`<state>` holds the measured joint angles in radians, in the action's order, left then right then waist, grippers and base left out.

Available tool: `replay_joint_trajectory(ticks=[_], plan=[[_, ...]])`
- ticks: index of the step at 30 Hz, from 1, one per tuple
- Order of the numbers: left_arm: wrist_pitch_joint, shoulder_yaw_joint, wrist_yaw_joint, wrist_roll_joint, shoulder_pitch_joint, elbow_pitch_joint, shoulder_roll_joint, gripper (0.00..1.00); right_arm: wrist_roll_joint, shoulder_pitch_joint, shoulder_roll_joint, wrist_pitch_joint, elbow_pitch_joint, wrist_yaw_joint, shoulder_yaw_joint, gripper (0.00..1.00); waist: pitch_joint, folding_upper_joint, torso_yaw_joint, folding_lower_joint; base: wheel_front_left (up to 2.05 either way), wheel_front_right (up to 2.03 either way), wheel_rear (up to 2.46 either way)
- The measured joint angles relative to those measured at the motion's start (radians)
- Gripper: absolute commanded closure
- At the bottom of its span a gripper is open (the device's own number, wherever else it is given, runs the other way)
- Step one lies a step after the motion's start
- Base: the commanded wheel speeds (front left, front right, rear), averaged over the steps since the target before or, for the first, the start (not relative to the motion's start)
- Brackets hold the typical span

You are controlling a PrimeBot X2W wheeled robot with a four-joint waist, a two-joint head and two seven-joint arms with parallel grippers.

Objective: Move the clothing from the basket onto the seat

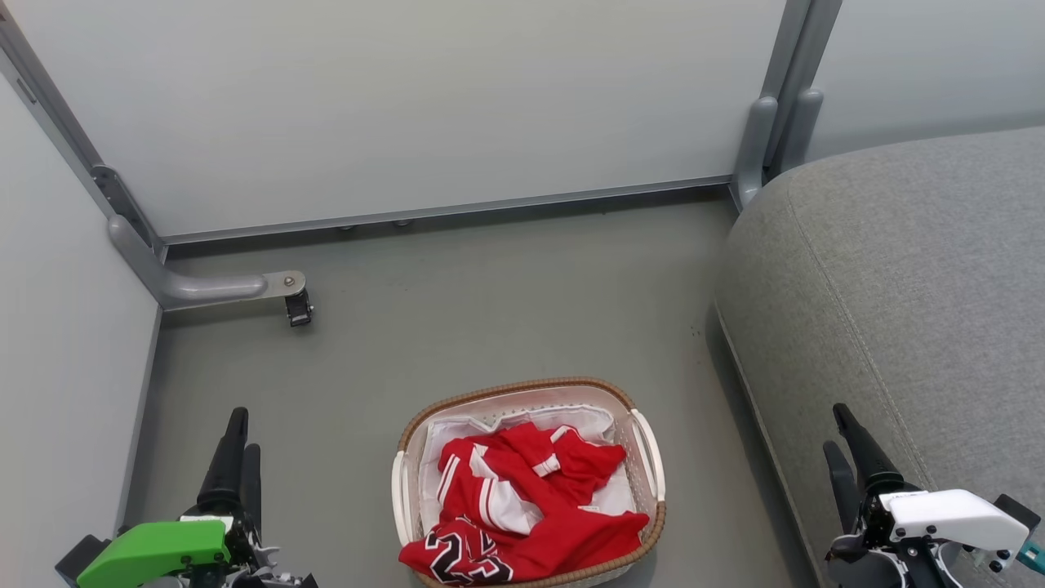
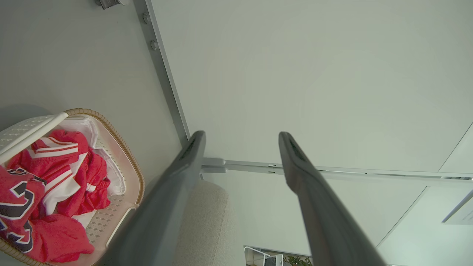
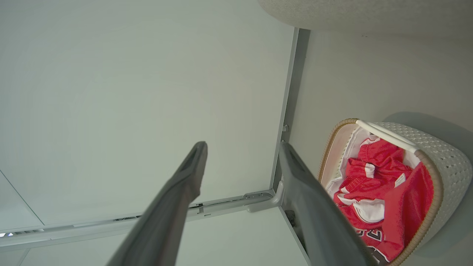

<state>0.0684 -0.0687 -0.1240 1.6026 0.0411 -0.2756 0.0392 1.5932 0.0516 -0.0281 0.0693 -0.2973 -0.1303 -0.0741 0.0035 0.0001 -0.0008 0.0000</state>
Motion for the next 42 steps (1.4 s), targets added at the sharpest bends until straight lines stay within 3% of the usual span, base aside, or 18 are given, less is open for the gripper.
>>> replay_joint_trajectory(ticks=[14,42], plan=[[-0.061,0.031,0.0,-0.109,-0.022,0.049,0.0,0.0,-0.14,-0.002,-0.002,-0.059,0.019,0.0,0.007,0.0,0.0,0.0,-0.001,0.0,0.0,0.0,0.0],[-0.16,0.088,0.029,-0.631,-0.077,0.137,0.002,0.0,-0.683,-0.03,-0.01,-0.159,0.113,0.0,0.044,0.0,0.0,0.0,0.002,0.0,0.0,0.0,0.0]])
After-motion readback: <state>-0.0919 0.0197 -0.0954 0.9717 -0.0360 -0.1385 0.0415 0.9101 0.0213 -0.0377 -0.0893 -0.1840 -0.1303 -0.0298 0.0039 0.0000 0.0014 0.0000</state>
